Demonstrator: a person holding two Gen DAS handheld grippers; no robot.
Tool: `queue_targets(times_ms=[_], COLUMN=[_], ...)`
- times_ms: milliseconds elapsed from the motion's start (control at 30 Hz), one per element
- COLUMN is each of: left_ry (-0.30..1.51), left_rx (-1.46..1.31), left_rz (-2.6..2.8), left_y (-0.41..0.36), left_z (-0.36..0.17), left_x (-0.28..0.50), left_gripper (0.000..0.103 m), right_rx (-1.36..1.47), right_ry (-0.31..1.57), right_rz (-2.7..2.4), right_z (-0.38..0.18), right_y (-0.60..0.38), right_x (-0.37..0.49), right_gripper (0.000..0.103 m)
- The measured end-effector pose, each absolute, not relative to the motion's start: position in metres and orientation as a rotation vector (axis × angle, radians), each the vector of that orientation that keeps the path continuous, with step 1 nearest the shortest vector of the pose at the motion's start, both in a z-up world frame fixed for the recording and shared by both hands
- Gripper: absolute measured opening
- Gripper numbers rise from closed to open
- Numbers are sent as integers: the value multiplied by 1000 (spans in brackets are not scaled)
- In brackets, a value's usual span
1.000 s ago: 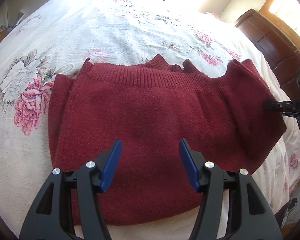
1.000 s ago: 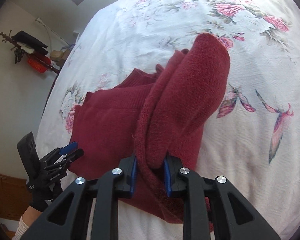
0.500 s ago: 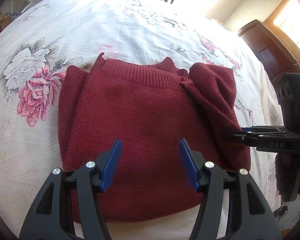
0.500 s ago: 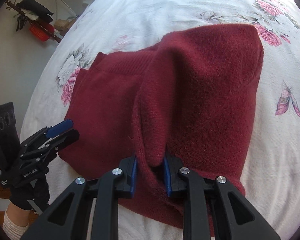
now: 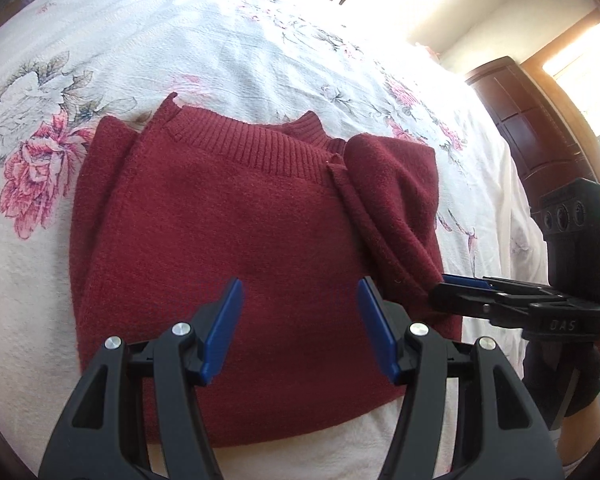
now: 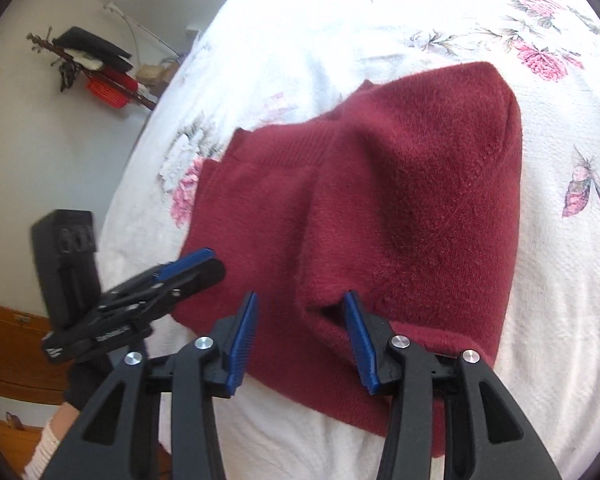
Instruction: Fold small clothes
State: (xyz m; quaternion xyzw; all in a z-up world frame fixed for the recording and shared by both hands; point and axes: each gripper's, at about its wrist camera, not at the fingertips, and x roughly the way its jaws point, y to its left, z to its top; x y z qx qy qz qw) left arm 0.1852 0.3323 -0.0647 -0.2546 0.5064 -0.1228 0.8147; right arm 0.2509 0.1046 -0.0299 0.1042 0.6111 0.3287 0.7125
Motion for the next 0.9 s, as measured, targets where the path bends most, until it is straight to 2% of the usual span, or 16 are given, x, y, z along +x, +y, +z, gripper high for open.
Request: queue_targets(times_ms=[100, 233, 600, 700, 767, 867, 900], left_ry=[1095, 1138, 1175, 1180, 1178, 1153, 1139], left_rx=[-593, -683, -678, -664, -657, -648, -645], left_rz=[-296, -327, -326, -313, -305, -299, -302], left_y=[318, 301, 258, 252, 250, 250, 250], left_z=[-69, -84, -100, -102, -102, -97, -94], left_x=[199, 215, 252, 257, 258, 255, 252], left_gripper=[58, 58, 55, 44, 28, 16, 16], right_rx=[357, 381, 419, 433, 440, 464, 468], right_ry=[1337, 1310, 1400, 1414, 1415, 1406, 1404], right_rz=[742, 669, 544, 552, 557, 561, 558], right_z=[-16, -15, -94, -108, -112, -112, -112], right_y=[71, 22, -57, -59, -61, -65, -66], right_x=[253, 253, 226, 219, 216, 213, 213], right_gripper=[46, 46, 46, 46, 46, 46, 46])
